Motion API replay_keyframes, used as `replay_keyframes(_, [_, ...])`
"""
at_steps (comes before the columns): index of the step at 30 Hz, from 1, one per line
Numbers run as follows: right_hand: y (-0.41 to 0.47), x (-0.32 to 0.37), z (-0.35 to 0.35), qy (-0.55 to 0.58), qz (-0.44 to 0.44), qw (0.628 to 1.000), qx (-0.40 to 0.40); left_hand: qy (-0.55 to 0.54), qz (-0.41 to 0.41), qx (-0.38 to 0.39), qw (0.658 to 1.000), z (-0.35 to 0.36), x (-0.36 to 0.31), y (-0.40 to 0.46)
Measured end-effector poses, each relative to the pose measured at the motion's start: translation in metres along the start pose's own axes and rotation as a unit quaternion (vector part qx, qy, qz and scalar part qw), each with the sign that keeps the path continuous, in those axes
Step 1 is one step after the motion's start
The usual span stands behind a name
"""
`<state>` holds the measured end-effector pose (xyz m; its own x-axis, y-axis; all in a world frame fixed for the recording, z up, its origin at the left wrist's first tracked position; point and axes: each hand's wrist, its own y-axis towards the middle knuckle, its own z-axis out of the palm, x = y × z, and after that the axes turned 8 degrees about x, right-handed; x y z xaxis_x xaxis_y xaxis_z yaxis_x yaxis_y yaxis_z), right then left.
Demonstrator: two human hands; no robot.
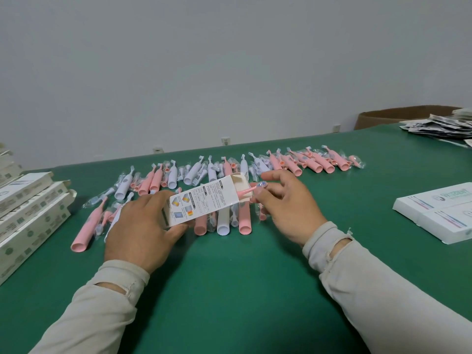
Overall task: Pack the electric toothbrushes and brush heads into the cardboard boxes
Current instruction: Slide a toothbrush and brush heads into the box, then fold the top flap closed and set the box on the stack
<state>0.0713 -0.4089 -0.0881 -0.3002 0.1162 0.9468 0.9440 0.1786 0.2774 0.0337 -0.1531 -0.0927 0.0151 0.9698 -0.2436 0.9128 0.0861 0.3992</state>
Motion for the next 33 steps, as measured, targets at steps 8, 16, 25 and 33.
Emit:
replay_keyframes(8, [-0.003,0.005,-0.006,-0.046,-0.048,0.998,-0.022,0.004,-0.007,0.004,1.000,-0.001,-0.002,-0.001])
replay_keyframes(16, [-0.007,0.006,0.000,-0.121,-0.070,0.990,-0.023,-0.010,-0.008,0.016,1.000,-0.002,-0.003,-0.001])
replay_keyframes(25, [-0.005,0.002,0.001,-0.126,-0.070,0.989,0.026,-0.018,0.003,0.020,1.000,-0.004,-0.005,-0.002])
replay_keyframes(33, [-0.004,0.006,-0.009,-0.120,-0.106,0.983,0.087,-0.036,0.023,0.021,0.999,-0.008,-0.007,-0.005])
